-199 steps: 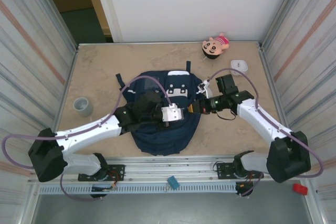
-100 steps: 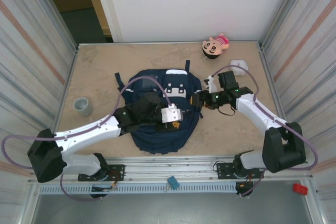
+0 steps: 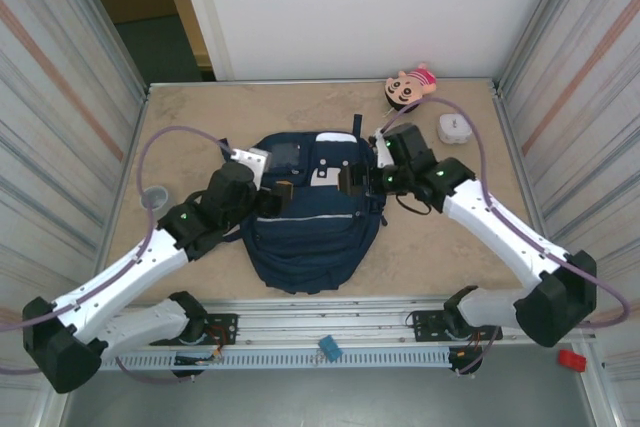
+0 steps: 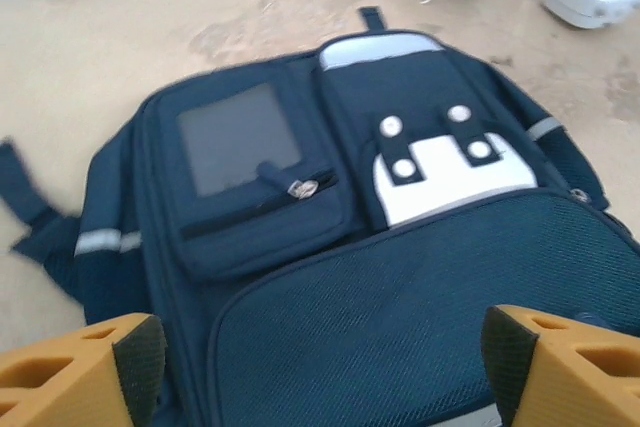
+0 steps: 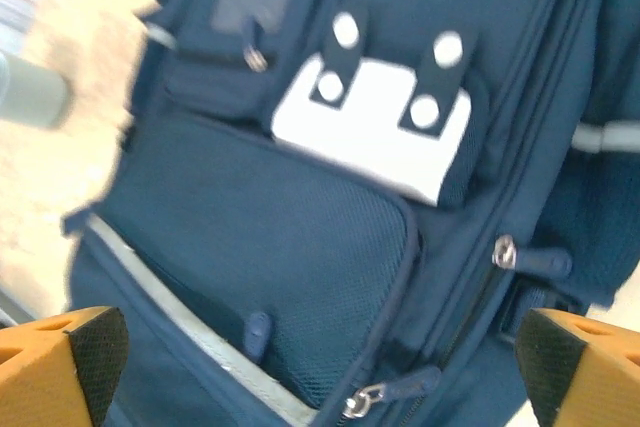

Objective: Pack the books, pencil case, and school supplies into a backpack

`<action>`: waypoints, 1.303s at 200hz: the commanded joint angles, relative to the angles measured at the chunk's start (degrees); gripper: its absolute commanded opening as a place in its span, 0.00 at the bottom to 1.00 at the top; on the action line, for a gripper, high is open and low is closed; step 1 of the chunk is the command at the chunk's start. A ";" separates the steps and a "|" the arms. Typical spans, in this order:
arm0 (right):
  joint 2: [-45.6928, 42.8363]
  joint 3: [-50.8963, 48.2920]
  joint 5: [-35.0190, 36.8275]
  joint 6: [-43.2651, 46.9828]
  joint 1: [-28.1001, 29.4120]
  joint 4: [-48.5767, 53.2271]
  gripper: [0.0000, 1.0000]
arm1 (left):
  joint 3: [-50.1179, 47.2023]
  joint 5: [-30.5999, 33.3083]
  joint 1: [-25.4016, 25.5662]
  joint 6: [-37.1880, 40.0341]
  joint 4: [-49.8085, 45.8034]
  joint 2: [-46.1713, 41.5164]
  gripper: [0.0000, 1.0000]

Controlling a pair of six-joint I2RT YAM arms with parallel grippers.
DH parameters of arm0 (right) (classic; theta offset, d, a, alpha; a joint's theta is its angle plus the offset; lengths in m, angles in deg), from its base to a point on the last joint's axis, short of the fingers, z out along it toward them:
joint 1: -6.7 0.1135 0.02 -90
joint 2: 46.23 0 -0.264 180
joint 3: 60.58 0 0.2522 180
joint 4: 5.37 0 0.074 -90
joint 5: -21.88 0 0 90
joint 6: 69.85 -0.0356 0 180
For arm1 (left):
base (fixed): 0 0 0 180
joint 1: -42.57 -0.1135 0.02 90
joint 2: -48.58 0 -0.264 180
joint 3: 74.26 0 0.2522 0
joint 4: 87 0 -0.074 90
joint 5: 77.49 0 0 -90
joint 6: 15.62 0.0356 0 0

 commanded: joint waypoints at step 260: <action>-16.08 -10.59 16.23 8.92 -20.91 -7.57 0.99 | -7.05 20.81 -4.56 5.56 12.61 -3.56 0.99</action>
